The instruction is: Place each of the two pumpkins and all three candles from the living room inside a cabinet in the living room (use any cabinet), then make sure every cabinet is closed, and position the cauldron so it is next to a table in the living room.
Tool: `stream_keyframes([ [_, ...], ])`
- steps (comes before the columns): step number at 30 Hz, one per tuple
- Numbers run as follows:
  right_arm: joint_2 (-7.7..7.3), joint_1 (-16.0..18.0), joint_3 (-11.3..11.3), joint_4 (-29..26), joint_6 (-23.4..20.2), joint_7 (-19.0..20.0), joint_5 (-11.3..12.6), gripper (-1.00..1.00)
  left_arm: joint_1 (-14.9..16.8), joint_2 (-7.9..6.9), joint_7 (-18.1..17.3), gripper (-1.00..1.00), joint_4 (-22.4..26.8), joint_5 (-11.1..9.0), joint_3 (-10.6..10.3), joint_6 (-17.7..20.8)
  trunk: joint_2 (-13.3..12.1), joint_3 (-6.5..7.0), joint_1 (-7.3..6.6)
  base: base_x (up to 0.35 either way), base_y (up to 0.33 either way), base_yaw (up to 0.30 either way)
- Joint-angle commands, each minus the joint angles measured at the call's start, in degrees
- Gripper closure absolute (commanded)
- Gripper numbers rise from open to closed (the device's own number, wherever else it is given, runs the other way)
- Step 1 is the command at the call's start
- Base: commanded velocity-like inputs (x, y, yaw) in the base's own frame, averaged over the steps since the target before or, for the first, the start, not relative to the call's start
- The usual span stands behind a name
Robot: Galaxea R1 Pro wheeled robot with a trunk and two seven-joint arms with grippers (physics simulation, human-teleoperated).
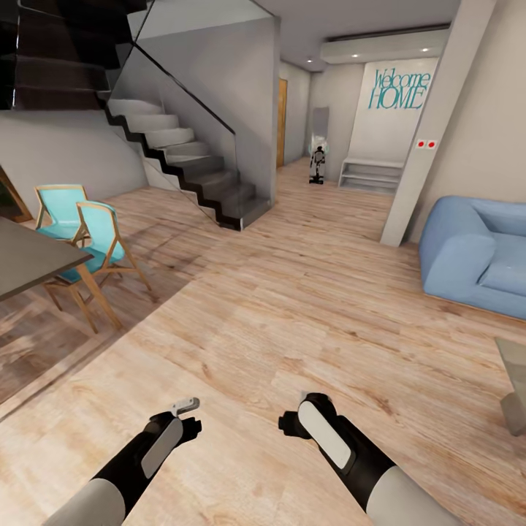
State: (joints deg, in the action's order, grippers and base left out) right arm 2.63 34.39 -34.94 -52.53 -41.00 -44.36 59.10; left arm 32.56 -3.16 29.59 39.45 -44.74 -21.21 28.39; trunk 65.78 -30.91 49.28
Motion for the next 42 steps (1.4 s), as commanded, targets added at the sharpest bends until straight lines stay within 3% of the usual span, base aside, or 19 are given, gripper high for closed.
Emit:
stream_keyframes([
  [1, -0.15, 0.1, -0.1, 0.1, 0.0, -0.5, 0.5, -1.0, 0.0, -0.16, 0.5, -1.0, 0.1, -0.6, -0.4, 0.2, 0.5, -0.25, 0.23, 0.0, 0.0, 0.0],
  [12, -0.29, 0.1, -0.4, 0.7, 0.7, -0.9, 0.4, -1.0, 0.0, -0.19, 0.5, -1.0, 0.0, -0.9, -0.5, 0.1, 4.9, -2.22, 2.65, 0.0, 0.0, 0.0],
  [16, -0.25, -0.2, -0.5, 4.2, 6.2, -0.5, -0.2, -1.0, -0.4, 0.44, 0.4, -1.0, -4.7, -0.8, -0.8, -1.5, 6.5, -2.94, 3.52, 0.0, 0.0, 0.0],
  [20, -0.27, -0.6, -0.8, 11.2, 13.5, 0.4, -2.1, -1.0, -0.5, 1.1, 0.3, -1.0, -11.2, -0.6, -1.1, -6.7, 8.1, -3.66, 4.4, 0.0, 0.0, 0.0],
  [24, -0.09, -0.6, -0.8, 20.4, 20.6, 8.1, -5.0, -1.0, -0.6, 1.33, 0.0, -1.0, -13.1, -0.7, -1.1, -9.0, 9.7, -4.37, 5.28, 0.0, 0.0, 0.0],
  [29, -0.11, -0.6, -0.8, 33.0, 27.4, 23.0, -6.7, -1.0, -0.7, 1.32, -4.1, -1.0, -14.6, -0.6, -1.0, -11.7, 11.7, -5.27, 6.38, 0.0, 0.0, 0.0],
  [34, -0.03, -0.6, -0.8, 36.3, 29.1, 25.9, -6.8, -1.0, -0.7, 1.32, -5.1, -1.0, -17.9, -0.2, -1.1, -14.5, 13.7, -6.17, 7.48, 0.0, 0.0, 0.0],
  [42, 0.0, -0.6, -0.8, 37.4, 31.4, 26.4, -6.9, -1.0, -0.7, 1.32, -5.3, -1.0, -18.8, -0.4, -1.0, -15.7, 16.9, -7.61, 9.23, 0.0, 0.0, 0.0],
])
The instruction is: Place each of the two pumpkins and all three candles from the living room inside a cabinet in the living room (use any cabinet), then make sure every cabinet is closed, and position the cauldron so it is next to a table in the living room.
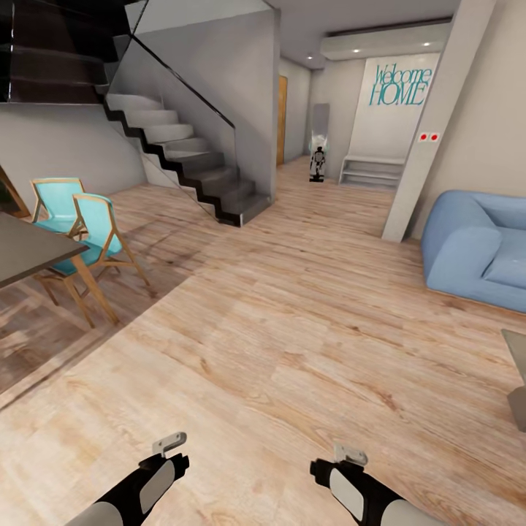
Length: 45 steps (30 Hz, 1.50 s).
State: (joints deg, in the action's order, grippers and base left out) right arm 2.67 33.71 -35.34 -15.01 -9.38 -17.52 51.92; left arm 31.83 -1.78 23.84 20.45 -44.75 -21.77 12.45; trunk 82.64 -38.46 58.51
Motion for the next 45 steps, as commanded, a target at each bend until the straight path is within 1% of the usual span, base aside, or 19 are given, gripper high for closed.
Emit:
stream_keyframes([
  [1, -0.03, 0.0, -0.4, 0.1, -0.1, -0.4, 0.3, -1.0, 0.0, -0.07, 0.4, -1.0, 0.1, -0.4, -0.5, 0.2, 0.4, -0.24, 0.22, 0.0, 0.0, 0.0],
  [6, 0.03, 0.0, -0.4, 1.8, 0.3, -0.4, 0.2, -1.0, 0.0, 0.01, 0.4, -1.0, 0.0, -0.4, -0.6, 0.2, 2.4, -1.13, 1.32, 0.0, 0.0, 0.0],
  [17, 0.05, 0.0, -0.4, 3.5, 2.3, -0.4, 0.2, -1.0, 0.0, 0.04, 0.3, -1.0, 0.0, -0.4, -0.6, 0.2, 6.9, -3.11, 3.74, 0.0, 0.0, 0.0],
  [18, 0.05, 0.0, -0.4, 3.6, 2.3, -0.4, 0.2, -1.0, 0.0, 0.23, 0.3, -1.0, 0.0, -0.4, -0.6, 0.2, 7.3, -3.29, 3.96, 0.0, 0.0, 0.0],
  [20, 0.06, 0.0, -0.4, 3.8, 2.3, -0.4, 0.2, -1.0, 0.0, 1.24, 0.3, -1.0, 0.0, -0.2, -0.7, 0.2, 8.1, -3.65, 4.4, 0.0, 0.0, 0.0],
  [25, 0.06, 0.0, -0.4, 3.8, 2.5, -0.4, 0.2, -1.0, 0.0, 2.09, 0.4, -1.0, 0.0, 0.0, -0.7, 0.2, 10.1, -4.54, 5.49, 0.0, 0.0, 0.0],
  [36, 0.03, 0.0, -0.4, 3.8, 3.3, -0.4, 0.2, -1.0, 0.0, 2.24, 0.4, -1.0, 0.0, 0.0, -0.7, 0.2, 14.5, -6.52, 7.91, 0.0, 0.0, 0.0],
  [40, 0.02, 0.0, -0.4, 3.9, 4.6, -0.4, 0.2, -1.0, 0.0, 2.23, 0.4, -1.0, 0.0, 0.0, -0.7, 0.2, 16.1, -7.24, 8.79, 0.0, 0.0, 0.0],
  [45, 0.05, 0.0, -0.5, 5.1, 5.0, -0.5, 0.2, -1.0, 0.0, 2.36, 0.4, -1.0, 0.0, 0.0, -0.8, 0.2, 18.1, -8.13, 9.89, 0.0, 0.0, 0.0],
])
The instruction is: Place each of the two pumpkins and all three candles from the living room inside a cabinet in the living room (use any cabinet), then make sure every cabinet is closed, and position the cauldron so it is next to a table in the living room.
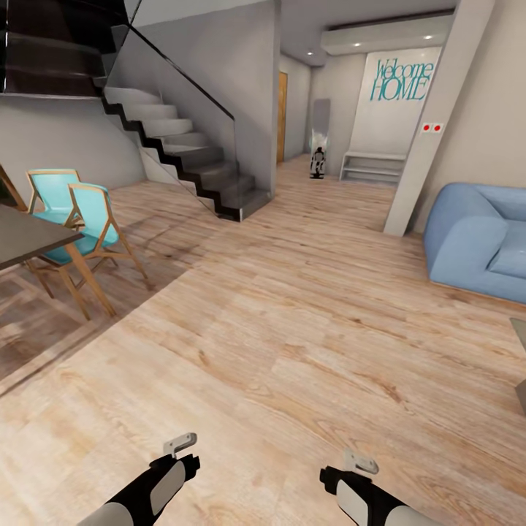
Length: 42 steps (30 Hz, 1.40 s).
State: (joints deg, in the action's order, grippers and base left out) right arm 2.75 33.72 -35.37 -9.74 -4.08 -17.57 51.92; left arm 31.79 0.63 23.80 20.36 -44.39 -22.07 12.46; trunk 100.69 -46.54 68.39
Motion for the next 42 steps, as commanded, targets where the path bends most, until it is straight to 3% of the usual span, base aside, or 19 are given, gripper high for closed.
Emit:
stream_keyframes([
  [1, -0.03, 0.0, -0.4, 0.0, -0.3, -0.4, 0.2, -1.0, 0.0, -0.01, 0.5, -1.0, 0.1, -0.4, -0.5, 0.2, 0.4, -0.23, 0.22, 0.0, 0.0, 0.0],
  [42, -0.03, 0.0, -0.4, 1.0, 0.4, -0.4, 0.1, -1.0, 0.0, 0.08, 0.4, -1.0, -0.1, -0.5, -1.4, 0.2, 16.9, -7.59, 9.23, 0.0, 0.0, 0.0],
])
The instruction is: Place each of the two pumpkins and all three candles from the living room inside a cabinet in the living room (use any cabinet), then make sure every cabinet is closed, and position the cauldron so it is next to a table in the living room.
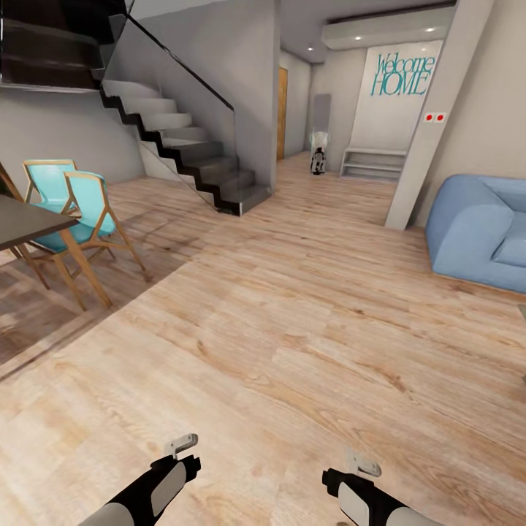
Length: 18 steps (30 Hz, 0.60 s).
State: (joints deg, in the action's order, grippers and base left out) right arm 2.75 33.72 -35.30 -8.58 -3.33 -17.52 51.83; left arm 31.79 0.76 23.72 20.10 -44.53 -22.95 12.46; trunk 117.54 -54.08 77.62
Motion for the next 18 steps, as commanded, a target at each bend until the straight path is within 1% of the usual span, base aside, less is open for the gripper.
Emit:
stream_keyframes([
  [1, -0.02, 0.0, -0.5, -0.1, -0.3, -0.4, 0.2, -1.0, 0.0, -0.05, 0.4, -1.0, 0.1, -0.4, -0.5, 0.2, 0.4, -0.23, 0.22, 0.0, 0.0, 0.0],
  [11, -0.12, 0.0, -0.5, -0.2, -0.3, -0.2, 0.1, -1.0, 0.0, -0.04, 0.4, -1.0, 0.1, -0.4, -0.5, 0.2, 4.4, -2.03, 2.41, 0.0, 0.0, 0.0],
  [18, -0.55, 0.0, -0.4, -0.3, 0.1, 0.3, 0.0, -1.0, 0.0, -0.05, 0.4, -1.0, 0.1, -0.4, -0.5, 0.2, 7.3, -3.28, 3.95, 0.0, 0.0, 0.0],
])
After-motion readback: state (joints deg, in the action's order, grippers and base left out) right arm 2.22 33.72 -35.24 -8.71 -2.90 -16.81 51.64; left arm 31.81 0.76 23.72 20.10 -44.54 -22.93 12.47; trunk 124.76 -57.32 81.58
